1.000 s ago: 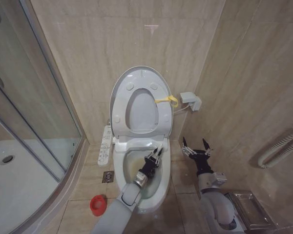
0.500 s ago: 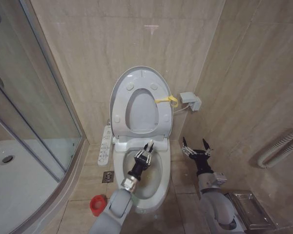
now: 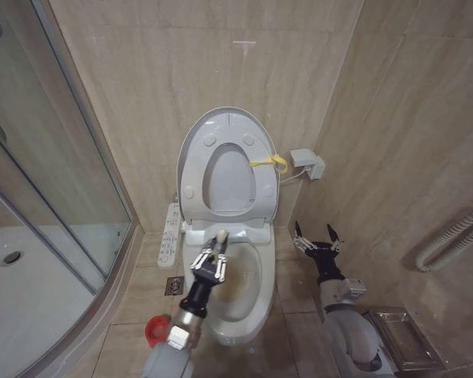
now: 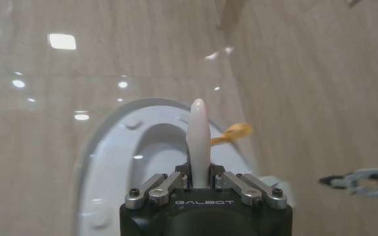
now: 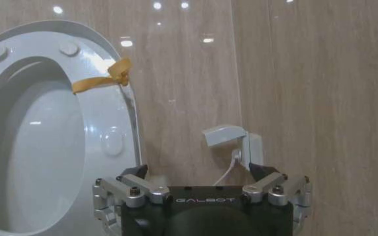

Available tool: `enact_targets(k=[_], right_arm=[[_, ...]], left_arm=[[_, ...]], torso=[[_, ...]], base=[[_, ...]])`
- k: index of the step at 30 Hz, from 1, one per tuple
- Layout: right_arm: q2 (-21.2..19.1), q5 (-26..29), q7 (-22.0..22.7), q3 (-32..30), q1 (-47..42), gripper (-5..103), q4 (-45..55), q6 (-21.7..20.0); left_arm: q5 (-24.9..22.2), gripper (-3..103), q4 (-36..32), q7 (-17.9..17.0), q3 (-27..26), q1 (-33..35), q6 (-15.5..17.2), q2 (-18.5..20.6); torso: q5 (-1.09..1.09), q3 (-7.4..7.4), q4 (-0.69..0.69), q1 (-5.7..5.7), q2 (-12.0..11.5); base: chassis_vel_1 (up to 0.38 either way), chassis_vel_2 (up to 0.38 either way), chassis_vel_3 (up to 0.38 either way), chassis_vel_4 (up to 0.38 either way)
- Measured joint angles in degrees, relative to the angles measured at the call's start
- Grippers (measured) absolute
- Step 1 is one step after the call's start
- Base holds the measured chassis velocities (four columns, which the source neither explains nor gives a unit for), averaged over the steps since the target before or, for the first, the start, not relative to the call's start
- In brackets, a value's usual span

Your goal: Open the toilet lid, clean the toilet bowl with a toilet brush, close the toilet lid, and flush.

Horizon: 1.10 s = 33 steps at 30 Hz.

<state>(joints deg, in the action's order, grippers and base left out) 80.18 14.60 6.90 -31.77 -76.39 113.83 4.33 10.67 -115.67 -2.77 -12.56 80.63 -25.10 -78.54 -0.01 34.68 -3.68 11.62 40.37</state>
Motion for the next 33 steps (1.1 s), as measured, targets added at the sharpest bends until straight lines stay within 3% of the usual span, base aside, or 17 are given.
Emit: enact_targets(k=[3, 8, 13, 22, 25, 33], right_arm=[[0.0, 0.0, 0.0, 0.0, 0.0, 100, 0.0, 0.0], [0.01, 0.0, 0.0, 0.0, 0.0, 100, 0.0, 0.0], [0.0, 0.0, 0.0, 0.0, 0.0, 100, 0.0, 0.0], [0.0, 0.0, 0.01, 0.0, 0.0, 100, 0.0, 0.0], [0.01, 0.0, 0.0, 0.0, 0.0, 100, 0.0, 0.0], [0.0, 0.0, 0.0, 0.0, 0.0, 100, 0.0, 0.0]], left_arm=[[0.58, 18, -1.65, -1.21, -3.16, 3.17, -0.37, 0.04], [4.31, 18, -3.62, -4.57, -7.95, 10.17, -3.81, -0.27], [3.06, 18, -3.7, -8.01, -11.09, 14.4, -6.94, -1.45], [-0.84, 18, 2.82, -11.89, -16.42, 13.78, -11.38, -2.26], [-3.04, 18, 9.28, -13.49, -17.6, 11.19, -14.57, -2.14], [-9.75, 18, 18.85, -12.22, -15.63, 5.73, -17.71, -1.78]], torso=[[0.0, 0.0, 0.01, 0.0, 0.0], [0.01, 0.0, 0.0, 0.0, 0.0], [0.01, 0.0, 0.0, 0.0, 0.0], [0.0, 0.0, 0.01, 0.0, 0.0], [0.0, 0.01, 0.01, 0.0, 0.0], [0.01, 0.01, 0.0, 0.01, -0.01]], base=[[0.0, 0.0, 0.0, 0.0], [0.0, 0.0, 0.0, 0.0], [0.0, 0.0, 0.0, 0.0], [0.0, 0.0, 0.0, 0.0], [0.0, 0.0, 0.0, 0.0], [0.0, 0.0, 0.0, 0.0]])
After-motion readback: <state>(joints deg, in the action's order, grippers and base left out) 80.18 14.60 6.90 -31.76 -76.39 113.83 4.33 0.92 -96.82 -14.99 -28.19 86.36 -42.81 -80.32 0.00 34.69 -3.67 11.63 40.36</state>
